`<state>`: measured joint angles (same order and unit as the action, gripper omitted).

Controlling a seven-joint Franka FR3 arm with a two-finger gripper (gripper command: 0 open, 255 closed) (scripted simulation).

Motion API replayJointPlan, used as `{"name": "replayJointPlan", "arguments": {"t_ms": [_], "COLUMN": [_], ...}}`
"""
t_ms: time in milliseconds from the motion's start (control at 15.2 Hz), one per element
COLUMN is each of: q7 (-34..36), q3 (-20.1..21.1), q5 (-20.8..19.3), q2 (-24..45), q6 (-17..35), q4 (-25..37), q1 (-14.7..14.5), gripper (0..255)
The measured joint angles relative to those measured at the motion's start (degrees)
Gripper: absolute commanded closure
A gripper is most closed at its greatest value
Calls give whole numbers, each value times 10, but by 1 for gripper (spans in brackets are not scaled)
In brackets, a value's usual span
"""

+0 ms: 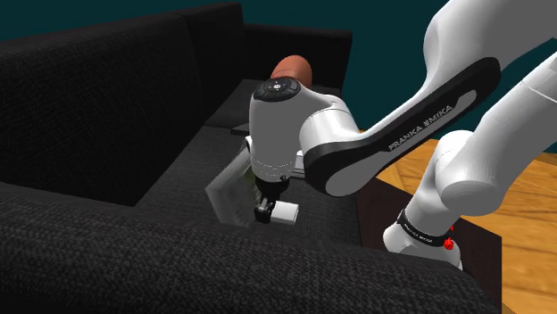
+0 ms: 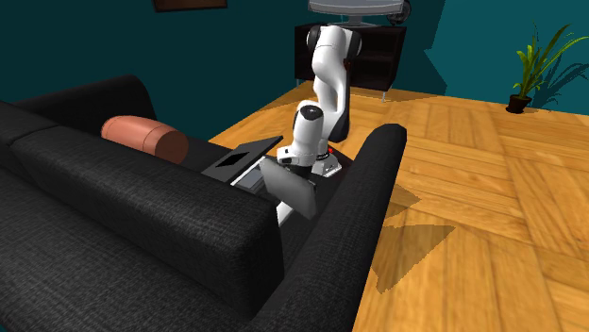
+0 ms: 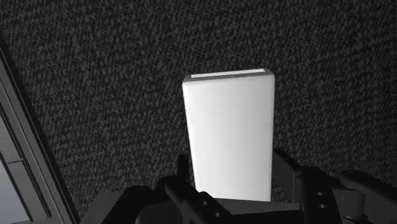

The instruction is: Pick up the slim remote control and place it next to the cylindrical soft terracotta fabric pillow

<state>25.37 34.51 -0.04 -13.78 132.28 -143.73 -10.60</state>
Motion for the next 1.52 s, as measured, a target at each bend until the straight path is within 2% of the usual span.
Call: {"name": "replayJointPlan", "arguments": {"t_ms": [858, 1518], "q7": [-39, -54], "q3": [-27, -43], "q5": [32, 39], "q2": [-65, -91], "q6": [-113, -193], "q4": [56, 112], "q1": [-13, -15], "gripper": [255, 255]}}
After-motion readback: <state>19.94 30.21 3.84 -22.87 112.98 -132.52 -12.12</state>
